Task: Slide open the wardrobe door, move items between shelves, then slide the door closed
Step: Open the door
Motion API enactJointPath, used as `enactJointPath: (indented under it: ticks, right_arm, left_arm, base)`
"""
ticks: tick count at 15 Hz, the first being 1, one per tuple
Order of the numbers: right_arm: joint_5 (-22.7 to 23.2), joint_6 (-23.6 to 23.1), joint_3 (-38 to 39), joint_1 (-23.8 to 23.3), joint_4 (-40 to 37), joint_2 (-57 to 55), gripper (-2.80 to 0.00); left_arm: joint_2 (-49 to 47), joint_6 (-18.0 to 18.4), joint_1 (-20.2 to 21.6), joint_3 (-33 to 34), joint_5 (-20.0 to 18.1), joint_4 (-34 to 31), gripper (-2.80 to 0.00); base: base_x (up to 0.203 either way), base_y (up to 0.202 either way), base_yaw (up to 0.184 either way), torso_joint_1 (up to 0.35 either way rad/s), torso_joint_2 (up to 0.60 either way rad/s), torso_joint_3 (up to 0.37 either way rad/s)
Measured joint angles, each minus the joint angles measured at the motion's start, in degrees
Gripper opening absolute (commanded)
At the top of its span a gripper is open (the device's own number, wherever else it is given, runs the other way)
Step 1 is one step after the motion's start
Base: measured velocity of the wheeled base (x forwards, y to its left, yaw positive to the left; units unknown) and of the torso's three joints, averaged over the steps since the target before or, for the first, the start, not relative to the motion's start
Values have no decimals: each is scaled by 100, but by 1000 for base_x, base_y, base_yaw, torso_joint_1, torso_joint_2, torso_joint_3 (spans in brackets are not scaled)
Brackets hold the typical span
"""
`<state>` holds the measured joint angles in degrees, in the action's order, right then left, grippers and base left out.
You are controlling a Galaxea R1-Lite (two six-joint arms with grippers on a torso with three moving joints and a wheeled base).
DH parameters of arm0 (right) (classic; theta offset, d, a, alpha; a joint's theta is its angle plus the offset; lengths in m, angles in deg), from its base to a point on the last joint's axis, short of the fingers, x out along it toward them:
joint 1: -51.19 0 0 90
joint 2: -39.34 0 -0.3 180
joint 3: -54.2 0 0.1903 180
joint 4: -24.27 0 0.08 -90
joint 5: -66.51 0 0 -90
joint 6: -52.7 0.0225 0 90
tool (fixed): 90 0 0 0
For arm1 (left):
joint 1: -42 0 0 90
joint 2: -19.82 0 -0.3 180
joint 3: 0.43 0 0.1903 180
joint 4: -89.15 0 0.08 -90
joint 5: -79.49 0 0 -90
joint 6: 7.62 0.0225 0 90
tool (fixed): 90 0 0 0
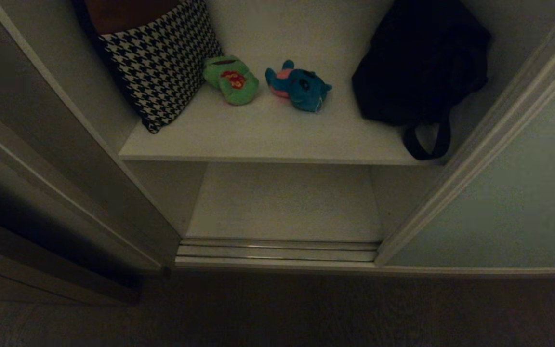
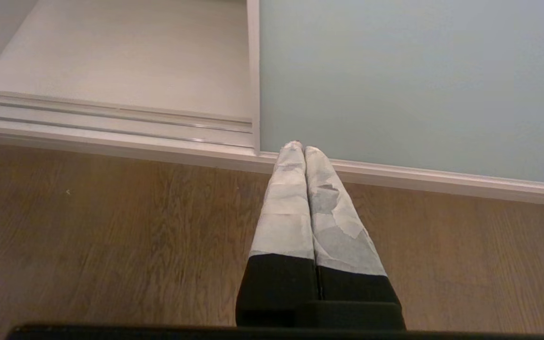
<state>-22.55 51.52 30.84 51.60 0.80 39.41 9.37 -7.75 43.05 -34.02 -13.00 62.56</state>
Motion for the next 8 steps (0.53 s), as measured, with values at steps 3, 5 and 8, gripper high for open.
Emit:
enactJointPath:
  ticks: [3,5,8]
  right_arm:
    - [0,0,0,0,-1,0,-280]
    - [0,0,0,0,0,0,-280]
    - [0,-2,0,0,0,0,-280]
  left_arm:
    - [734,-74,-67,668,-59,75,-280]
    - [926,-121,-83,783,32,173,-280]
    - [1037,211,-89,984,256,331,-280]
  base:
    - [0,0,0,0,0,0]
    - [0,0,0,0,0,0]
    - [0,0,0,0,0,0]
